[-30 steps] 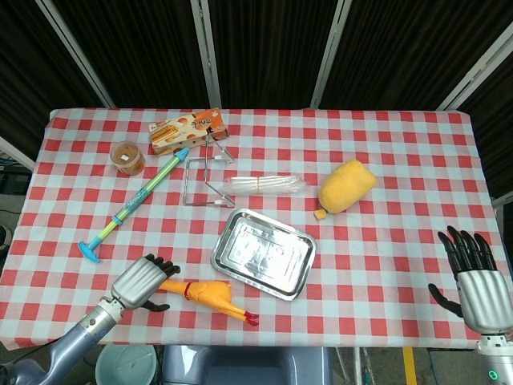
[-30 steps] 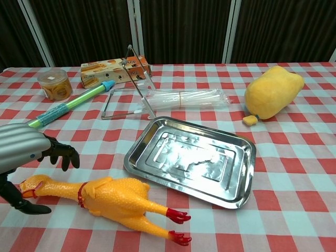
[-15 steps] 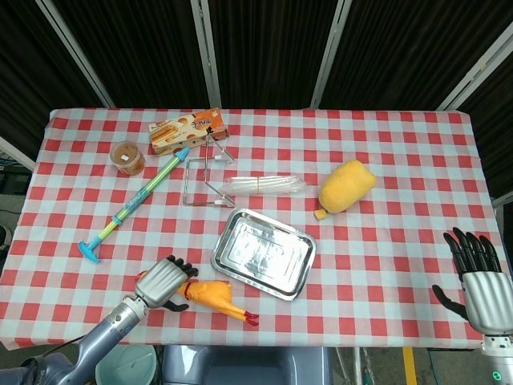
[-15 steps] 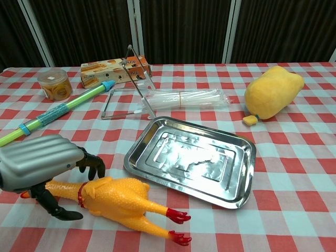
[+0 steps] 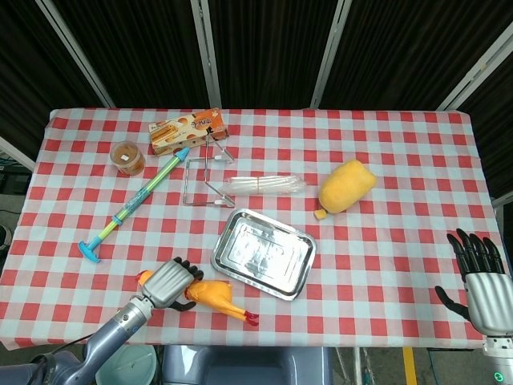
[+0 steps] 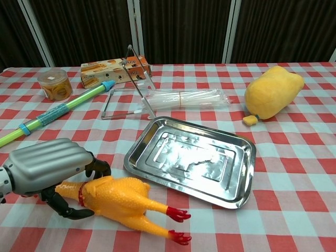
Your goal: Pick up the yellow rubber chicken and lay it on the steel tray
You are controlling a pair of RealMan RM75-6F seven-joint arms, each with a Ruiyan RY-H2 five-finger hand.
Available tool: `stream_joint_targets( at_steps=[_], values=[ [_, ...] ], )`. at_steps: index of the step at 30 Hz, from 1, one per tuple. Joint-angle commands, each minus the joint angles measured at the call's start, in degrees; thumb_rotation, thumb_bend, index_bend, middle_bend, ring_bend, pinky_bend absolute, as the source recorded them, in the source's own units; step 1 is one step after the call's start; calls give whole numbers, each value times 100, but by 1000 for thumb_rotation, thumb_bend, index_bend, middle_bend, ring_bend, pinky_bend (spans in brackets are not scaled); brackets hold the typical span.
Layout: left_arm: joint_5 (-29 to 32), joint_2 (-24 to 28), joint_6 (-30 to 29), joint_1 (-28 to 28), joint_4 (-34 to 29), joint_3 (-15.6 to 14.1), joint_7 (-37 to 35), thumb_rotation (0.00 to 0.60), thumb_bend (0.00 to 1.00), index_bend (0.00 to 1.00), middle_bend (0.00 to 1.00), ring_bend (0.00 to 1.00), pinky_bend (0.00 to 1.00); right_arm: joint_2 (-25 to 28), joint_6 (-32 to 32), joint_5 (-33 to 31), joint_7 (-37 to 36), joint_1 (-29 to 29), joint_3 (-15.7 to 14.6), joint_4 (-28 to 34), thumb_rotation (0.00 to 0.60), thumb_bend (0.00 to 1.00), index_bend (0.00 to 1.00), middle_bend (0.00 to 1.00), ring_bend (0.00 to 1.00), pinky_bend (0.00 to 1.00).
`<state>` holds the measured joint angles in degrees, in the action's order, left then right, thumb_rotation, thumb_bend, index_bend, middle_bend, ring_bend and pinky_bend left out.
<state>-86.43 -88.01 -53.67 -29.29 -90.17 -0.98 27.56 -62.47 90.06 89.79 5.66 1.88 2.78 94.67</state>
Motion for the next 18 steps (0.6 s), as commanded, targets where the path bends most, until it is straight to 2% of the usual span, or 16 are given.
stream_joint_targets(
  at_steps=[1,5,8,11,14,18],
  values=[
    [11,-41,-28,-10,22,-20,-20,600,267,384,440,389,411,4,-14,-18,23,0,7,18,600,258,0,43,0,37],
    [-101,-135,-170,-19,136,-36,-152,600,360,472,523,466,459,7,-56,-34,66,18,17,42,600,258,0,43,0,37],
    [-98,-167,-172,-41,195,-52,-197,600,384,473,528,473,467,13,-84,-50,81,34,30,63,600,259,0,43,0,37],
    [-165,-161,-204,-80,197,-61,-337,600,473,496,556,500,506,26,-101,-37,105,51,37,91,600,258,0,43,0,37],
    [-418,-147,-431,-85,230,-88,-703,600,550,537,599,541,560,44,-101,-8,113,59,36,127,600,258,0,43,0,37],
    [-733,59,-597,-171,143,-144,-1320,600,599,569,629,568,589,88,-78,86,37,68,21,164,600,259,0,43,0,37]
  ],
)
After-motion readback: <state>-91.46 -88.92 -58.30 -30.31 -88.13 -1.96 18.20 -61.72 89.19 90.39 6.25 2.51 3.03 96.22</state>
